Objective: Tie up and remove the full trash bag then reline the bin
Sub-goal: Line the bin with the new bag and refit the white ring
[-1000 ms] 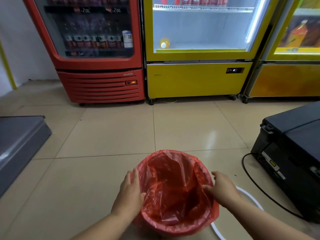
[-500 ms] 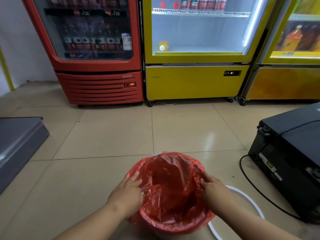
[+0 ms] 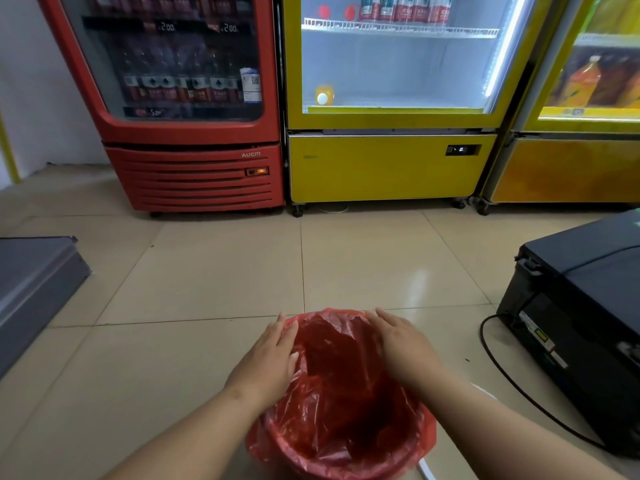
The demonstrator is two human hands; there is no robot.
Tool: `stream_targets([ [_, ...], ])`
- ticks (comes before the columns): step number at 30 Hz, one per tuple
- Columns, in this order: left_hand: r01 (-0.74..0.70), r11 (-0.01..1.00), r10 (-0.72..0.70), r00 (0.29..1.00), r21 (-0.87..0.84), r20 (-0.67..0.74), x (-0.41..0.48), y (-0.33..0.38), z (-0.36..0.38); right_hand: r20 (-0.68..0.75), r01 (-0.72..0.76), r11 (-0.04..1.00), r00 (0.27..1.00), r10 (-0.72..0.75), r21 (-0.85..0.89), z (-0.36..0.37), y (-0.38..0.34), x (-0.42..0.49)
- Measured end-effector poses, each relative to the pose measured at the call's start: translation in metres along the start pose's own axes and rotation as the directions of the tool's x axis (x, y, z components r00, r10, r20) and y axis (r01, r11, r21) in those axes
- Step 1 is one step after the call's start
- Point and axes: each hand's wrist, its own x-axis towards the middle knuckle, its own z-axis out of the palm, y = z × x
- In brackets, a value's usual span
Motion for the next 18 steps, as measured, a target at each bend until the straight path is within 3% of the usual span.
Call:
stream_targets([
  [7, 0.053, 0.991, -0.039, 0.993, -0.121, 0.114, 0.028, -0.004, 0.003, 0.172, -0.046, 0.998, 0.984, 0.038, 0.045, 0.013, -0.005, 0.031],
  [18, 0.068, 0.963, -0.050, 0.996, -0.261, 0.074, 0.050, -0.007, 0.001, 0.206, -0.193, 0.959, 0.967, 0.150, 0.206, 0.011, 0.000, 0.049],
])
